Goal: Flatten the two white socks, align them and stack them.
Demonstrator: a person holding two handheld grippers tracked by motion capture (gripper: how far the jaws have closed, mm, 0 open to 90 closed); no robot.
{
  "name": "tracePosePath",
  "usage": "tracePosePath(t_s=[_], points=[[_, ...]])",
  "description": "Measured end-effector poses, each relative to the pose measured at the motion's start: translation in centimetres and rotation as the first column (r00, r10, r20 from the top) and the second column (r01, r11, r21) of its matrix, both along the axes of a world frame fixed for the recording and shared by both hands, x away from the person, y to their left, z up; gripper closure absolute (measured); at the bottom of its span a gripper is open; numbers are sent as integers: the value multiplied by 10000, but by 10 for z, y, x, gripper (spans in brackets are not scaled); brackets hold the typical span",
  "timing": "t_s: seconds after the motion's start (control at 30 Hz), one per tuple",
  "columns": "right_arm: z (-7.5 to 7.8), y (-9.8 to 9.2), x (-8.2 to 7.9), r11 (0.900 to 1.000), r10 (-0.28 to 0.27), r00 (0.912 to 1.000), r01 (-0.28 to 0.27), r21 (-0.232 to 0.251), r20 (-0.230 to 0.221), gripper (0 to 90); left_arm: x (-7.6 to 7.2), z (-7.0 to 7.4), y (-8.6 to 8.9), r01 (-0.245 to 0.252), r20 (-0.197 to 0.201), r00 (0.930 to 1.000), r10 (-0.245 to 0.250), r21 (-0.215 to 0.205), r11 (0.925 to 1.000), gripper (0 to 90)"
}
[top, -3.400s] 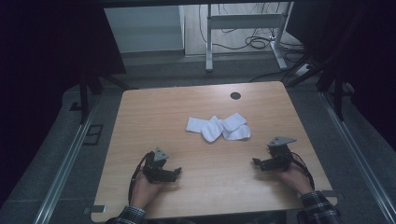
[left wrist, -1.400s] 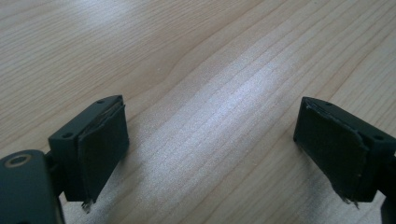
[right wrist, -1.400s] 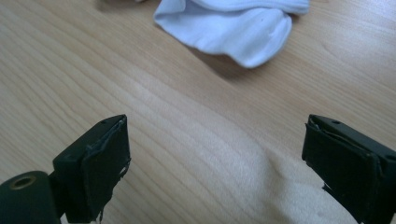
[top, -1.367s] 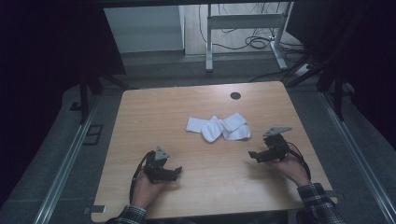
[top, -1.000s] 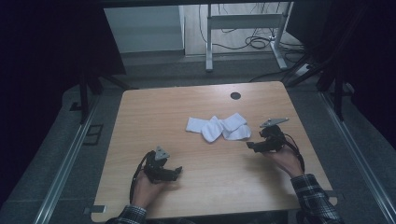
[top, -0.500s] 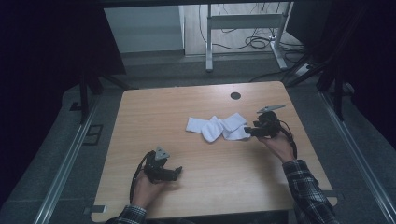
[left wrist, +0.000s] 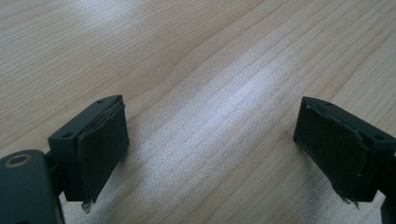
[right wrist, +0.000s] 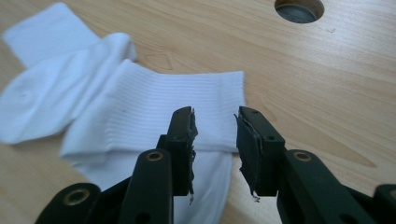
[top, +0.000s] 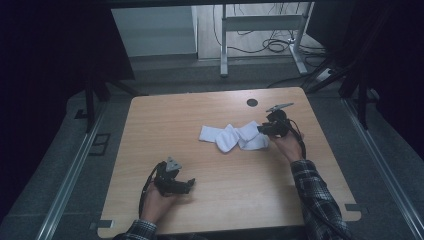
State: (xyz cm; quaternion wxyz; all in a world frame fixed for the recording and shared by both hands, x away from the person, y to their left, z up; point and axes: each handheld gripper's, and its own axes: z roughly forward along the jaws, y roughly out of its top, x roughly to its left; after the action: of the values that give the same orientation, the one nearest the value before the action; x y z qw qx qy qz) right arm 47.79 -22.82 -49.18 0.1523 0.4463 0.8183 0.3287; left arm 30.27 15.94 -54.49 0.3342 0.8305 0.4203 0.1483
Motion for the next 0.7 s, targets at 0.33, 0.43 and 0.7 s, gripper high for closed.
tracePosePath(t_s=[0.33,0.43,0.7], points=[[-24,7,23,9967,-361,9991,344,-738,-209,581,0,0,0,-3,2,10000,3,-3,10000,100],[-31,10,24,9957,-357,9989,328,-871,-319,594,0,0,0,-4,4,10000,4,-3,10000,100],[-23,6,14,9956,-479,9957,412,-843,-788,816,0,0,0,-3,1,10000,3,-1,10000,100]])
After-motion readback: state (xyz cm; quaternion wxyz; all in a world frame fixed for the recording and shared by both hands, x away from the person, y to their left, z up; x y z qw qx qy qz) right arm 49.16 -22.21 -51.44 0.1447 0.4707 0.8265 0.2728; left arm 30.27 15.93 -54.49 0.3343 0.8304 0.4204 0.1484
